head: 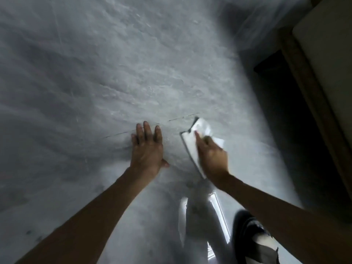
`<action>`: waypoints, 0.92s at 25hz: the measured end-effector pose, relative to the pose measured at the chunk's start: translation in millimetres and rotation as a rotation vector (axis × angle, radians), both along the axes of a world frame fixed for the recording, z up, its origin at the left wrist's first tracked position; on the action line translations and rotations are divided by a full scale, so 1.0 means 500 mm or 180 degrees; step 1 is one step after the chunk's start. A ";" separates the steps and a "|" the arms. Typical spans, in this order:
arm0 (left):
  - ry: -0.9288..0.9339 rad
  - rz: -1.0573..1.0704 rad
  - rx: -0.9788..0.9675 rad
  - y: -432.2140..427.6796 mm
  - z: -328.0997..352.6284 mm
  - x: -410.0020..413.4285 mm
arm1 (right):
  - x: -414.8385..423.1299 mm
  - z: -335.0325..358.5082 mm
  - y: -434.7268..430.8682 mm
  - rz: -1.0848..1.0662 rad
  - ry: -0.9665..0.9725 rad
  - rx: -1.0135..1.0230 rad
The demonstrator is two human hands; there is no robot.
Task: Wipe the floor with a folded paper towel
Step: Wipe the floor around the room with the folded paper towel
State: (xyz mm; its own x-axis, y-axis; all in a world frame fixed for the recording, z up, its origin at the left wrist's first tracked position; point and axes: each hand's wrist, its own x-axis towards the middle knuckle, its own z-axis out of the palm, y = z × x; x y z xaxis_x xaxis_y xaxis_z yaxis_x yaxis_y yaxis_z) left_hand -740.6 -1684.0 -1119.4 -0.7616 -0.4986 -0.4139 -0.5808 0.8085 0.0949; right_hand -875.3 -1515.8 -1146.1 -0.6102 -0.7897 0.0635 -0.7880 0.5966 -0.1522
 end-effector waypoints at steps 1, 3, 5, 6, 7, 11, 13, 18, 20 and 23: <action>0.0009 0.0027 0.0037 -0.010 0.002 -0.009 | 0.045 -0.004 0.013 0.0718 0.0132 0.0267; -0.0039 0.0081 0.0175 -0.015 0.006 -0.021 | 0.038 0.023 0.064 0.1533 0.0042 0.0558; -0.0204 0.0048 0.0385 0.018 0.019 -0.012 | -0.023 0.065 0.160 0.1377 -0.0200 0.0942; -0.0313 -0.0015 0.0458 0.038 0.025 -0.005 | -0.056 0.080 0.219 0.1117 -0.0238 0.1232; -0.0418 -0.0080 0.0506 0.051 0.027 0.001 | -0.089 0.097 0.276 0.0697 -0.0244 0.1416; -0.0679 0.0103 0.0546 0.021 0.031 -0.016 | -0.075 0.081 0.281 -0.1463 -0.0269 0.0454; -0.0574 0.0441 0.0701 0.015 0.035 -0.006 | 0.051 0.033 0.203 -0.1050 -0.0333 0.0100; 0.0054 0.0791 0.0709 0.153 0.048 0.076 | 0.144 0.037 0.213 0.2130 -0.0185 0.0247; -0.0223 0.0705 0.0663 0.205 0.055 0.101 | 0.024 0.051 0.282 0.1646 -0.0107 0.0595; -0.0680 0.0565 0.0520 0.238 0.061 0.103 | -0.113 0.069 0.426 -0.0691 -0.0269 0.0585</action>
State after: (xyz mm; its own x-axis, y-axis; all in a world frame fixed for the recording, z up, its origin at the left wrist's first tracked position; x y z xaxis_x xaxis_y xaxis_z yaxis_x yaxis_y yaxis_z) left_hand -689.0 -1564.8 -1089.0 -0.5559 -0.5296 -0.6407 -0.7322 0.6768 0.0758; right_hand -931.6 -1302.9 -1111.7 -0.7631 -0.6337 -0.1268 -0.6281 0.7734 -0.0858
